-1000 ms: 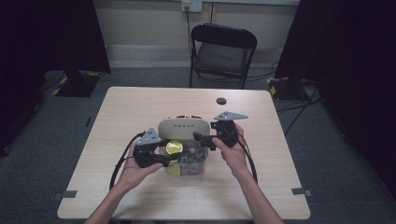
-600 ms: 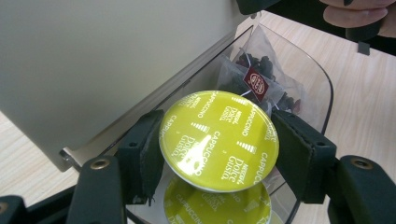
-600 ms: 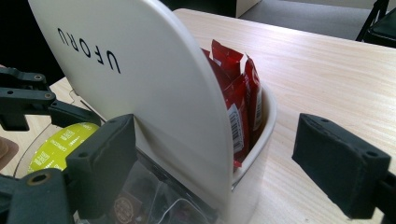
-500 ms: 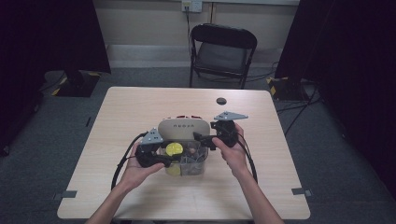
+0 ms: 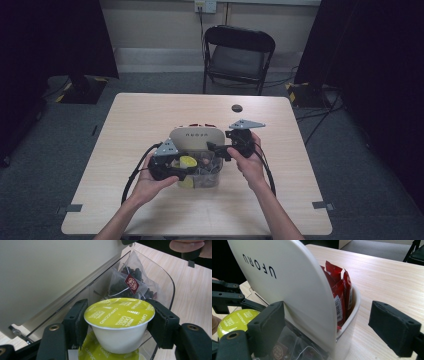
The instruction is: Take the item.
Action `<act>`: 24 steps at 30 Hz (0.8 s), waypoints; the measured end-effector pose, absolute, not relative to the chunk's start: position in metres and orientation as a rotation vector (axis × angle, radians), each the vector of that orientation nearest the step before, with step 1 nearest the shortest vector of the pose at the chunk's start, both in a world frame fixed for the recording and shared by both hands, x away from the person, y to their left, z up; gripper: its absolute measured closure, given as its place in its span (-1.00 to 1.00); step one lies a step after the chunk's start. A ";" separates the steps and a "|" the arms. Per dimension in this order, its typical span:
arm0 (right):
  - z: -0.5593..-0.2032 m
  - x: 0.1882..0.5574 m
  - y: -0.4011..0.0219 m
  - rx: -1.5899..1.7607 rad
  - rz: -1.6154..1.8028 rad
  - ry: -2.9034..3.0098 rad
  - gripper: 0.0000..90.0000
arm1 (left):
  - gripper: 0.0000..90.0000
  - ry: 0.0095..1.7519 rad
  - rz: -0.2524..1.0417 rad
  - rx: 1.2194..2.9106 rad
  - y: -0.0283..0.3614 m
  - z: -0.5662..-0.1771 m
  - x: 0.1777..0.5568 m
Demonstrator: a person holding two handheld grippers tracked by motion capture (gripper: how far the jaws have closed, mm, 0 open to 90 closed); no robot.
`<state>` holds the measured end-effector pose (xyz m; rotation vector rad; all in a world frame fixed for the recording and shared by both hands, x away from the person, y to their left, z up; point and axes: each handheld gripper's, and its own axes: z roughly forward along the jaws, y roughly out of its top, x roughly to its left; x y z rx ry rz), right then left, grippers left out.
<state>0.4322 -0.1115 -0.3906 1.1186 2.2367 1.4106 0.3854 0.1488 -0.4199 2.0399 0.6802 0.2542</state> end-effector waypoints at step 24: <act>-0.391 0.432 -0.111 1.119 1.404 2.238 -0.72 | -0.16 0.677 0.244 1.972 0.163 -0.407 0.378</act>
